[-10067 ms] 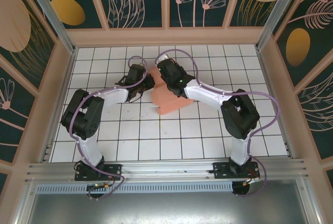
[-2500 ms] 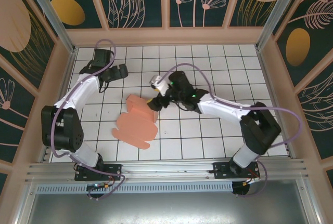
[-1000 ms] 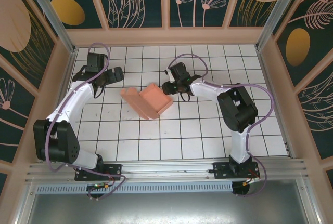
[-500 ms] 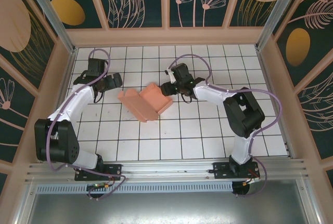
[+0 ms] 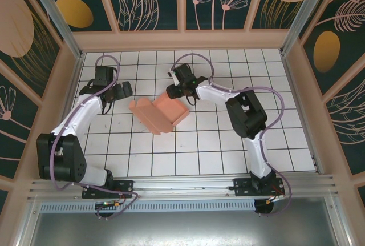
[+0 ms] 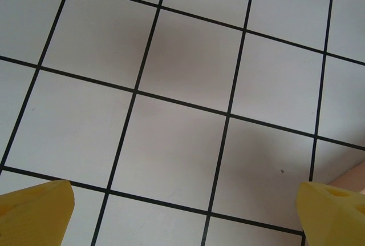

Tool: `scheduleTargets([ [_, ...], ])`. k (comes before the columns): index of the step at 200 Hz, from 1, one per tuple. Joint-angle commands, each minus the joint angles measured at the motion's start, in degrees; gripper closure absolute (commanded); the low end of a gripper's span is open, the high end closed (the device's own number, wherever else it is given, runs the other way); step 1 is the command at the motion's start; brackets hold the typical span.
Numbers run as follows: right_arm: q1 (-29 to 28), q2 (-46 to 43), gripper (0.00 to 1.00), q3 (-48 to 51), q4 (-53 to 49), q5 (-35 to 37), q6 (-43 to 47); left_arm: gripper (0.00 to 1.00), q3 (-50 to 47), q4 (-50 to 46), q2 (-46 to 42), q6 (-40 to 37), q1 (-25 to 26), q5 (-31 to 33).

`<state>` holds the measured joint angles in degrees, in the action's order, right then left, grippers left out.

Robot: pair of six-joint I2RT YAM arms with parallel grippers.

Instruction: Fold the paper box

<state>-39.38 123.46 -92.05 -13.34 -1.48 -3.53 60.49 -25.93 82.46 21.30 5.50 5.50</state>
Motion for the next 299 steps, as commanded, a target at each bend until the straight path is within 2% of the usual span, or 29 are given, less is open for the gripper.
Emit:
scheduleTargets([
  [1,0.22,2.30,0.49,-4.05,-4.97,2.55,-0.25,0.01,-1.06,-0.13,-1.59,-0.26,-0.50,1.45],
  [70,4.86,-4.91,0.51,6.79,-3.12,6.84,-3.61,0.01,-1.86,2.02,-1.14,0.42,-0.58,-0.95],
  [118,7.24,-14.76,0.52,19.54,-1.82,9.12,-6.74,0.01,-2.00,3.25,0.07,0.68,-0.58,-3.36],
  [162,7.76,-26.87,0.44,32.45,3.81,2.62,-3.60,0.01,-2.25,4.17,0.52,0.80,-0.58,-5.02],
  [169,7.68,-28.63,0.41,33.26,4.70,-0.29,-2.35,0.01,-2.37,4.43,0.67,0.77,-0.58,-5.68],
  [183,10.88,-30.45,0.39,33.59,6.22,-3.96,1.45,0.01,-3.08,5.42,0.36,0.85,-0.58,-7.31],
  [210,14.23,-28.58,0.38,31.31,6.68,-10.20,10.45,0.01,-7.91,8.72,-3.09,2.22,-0.58,-8.56],
  [233,14.94,-25.45,0.40,27.16,2.60,-11.86,15.49,0.01,-12.46,10.47,-7.26,3.75,-0.58,-9.69],
  [263,13.62,-23.25,0.46,25.80,0.10,-12.31,16.12,0.01,-19.47,16.12,-11.42,7.45,-0.51,-14.93],
  [287,11.47,-20.85,0.53,24.73,-2.06,-9.44,15.46,0.01,-23.49,20.08,-12.41,9.32,-0.48,-17.57],
  [299,10.87,-19.24,0.60,23.78,-3.54,-8.64,14.52,0.01,-23.69,20.21,-11.95,8.99,-0.49,-17.54],
])
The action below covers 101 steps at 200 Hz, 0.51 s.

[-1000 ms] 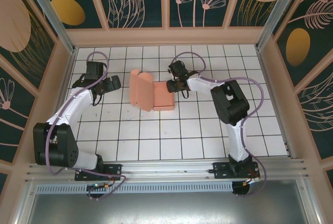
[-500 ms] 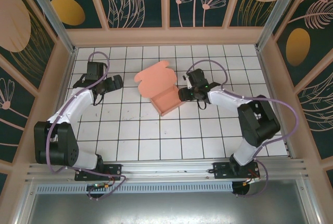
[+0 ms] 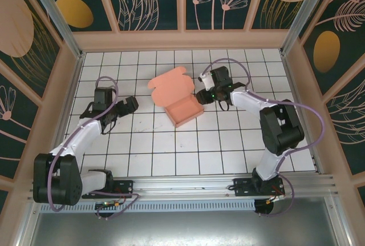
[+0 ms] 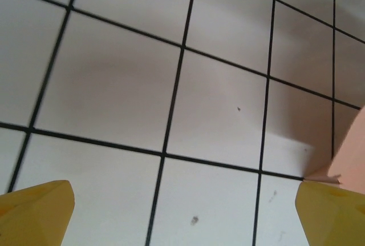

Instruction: Fold the paper box

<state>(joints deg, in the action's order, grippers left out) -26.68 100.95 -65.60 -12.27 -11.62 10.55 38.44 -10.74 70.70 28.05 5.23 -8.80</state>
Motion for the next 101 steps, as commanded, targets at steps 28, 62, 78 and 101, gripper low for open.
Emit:
scheduleTargets([
  [28,-2.80,5.41,0.72,-3.92,-6.49,4.84,0.21,0.01,-0.82,5.00,1.23,1.25,-0.23,-3.36],
  [62,-3.60,7.32,0.81,-5.10,-8.03,8.10,0.76,0.01,-0.74,5.97,2.62,0.96,-0.27,-3.68],
  [78,-3.99,8.34,0.83,-5.71,-8.56,9.23,0.86,0.01,-0.90,6.16,3.17,0.69,-0.26,-3.71],
  [101,-4.35,9.54,0.83,-6.46,-9.50,10.41,1.01,0.01,-0.99,6.26,3.83,0.26,-0.22,-3.87],
])
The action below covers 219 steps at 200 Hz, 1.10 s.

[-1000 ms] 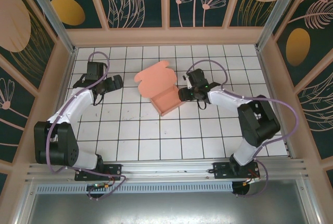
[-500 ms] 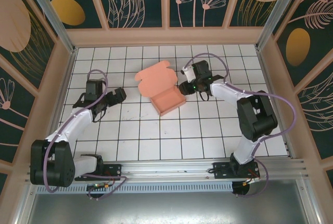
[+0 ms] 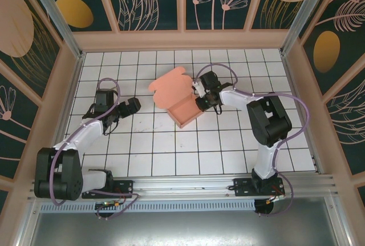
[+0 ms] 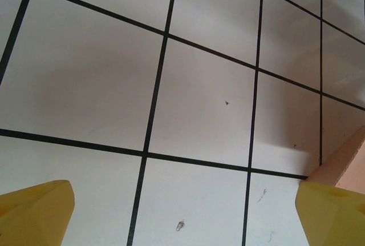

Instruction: Fold the paper box

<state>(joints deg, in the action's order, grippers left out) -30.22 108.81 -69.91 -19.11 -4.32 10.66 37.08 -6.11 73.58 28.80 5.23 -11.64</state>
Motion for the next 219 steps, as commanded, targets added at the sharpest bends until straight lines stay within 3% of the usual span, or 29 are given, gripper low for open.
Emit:
scheduleTargets([
  [1,-0.81,1.71,0.83,-2.11,-2.67,3.22,0.88,0.01,0.36,1.63,0.99,-0.49,-0.22,-1.03],
  [65,-0.81,3.95,0.88,-3.08,-4.39,5.70,1.23,0.01,0.19,1.63,1.35,-1.15,-0.22,-0.84],
  [123,-2.06,4.74,0.83,-3.30,-5.57,7.71,1.95,0.01,0.02,1.89,1.58,-1.37,-0.23,-0.93],
  [149,-2.11,4.74,1.00,-3.46,-6.27,7.77,2.23,0.01,0.03,2.06,1.81,-1.39,-0.19,-1.08],
  [219,-4.27,4.86,1.00,-1.47,-3.59,15.35,0.08,0.01,-0.06,2.07,1.65,-1.54,-0.22,-0.84],
])
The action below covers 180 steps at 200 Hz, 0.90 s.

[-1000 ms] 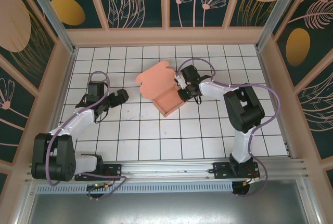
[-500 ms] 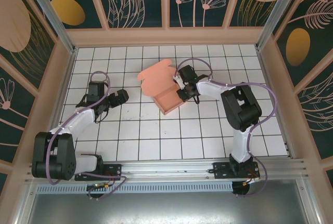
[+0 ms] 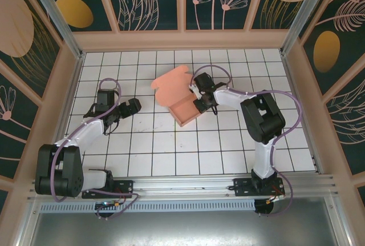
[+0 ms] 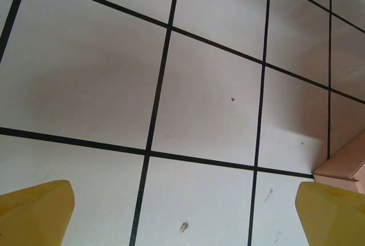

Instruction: Fold the paper box

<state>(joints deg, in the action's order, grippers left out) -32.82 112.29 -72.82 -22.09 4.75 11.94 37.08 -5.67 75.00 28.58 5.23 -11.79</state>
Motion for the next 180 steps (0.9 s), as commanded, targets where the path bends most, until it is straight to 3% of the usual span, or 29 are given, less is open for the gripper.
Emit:
scheduleTargets([
  [1,-1.86,1.54,1.00,1.45,-0.60,6.64,-1.26,0.01,-0.07,1.63,0.27,-1.33,-0.22,-0.69],
  [76,-5.59,9.09,1.00,1.98,-2.71,11.78,-5.16,0.01,-0.08,1.45,0.16,-1.86,-0.22,-0.51],
  [109,-4.37,3.20,1.00,2.00,0.95,4.93,-6.52,0.01,0.00,1.50,-0.07,-2.03,-0.23,-0.73],
  [157,-2.42,-4.48,0.58,0.83,4.33,-0.62,-8.78,0.01,-0.25,2.81,-1.19,-1.16,-0.20,-1.78],
  [180,0.00,-8.93,0.47,4.02,7.75,-3.60,-9.76,0.01,-0.77,2.76,-2.68,-1.24,-0.23,-0.32],
])
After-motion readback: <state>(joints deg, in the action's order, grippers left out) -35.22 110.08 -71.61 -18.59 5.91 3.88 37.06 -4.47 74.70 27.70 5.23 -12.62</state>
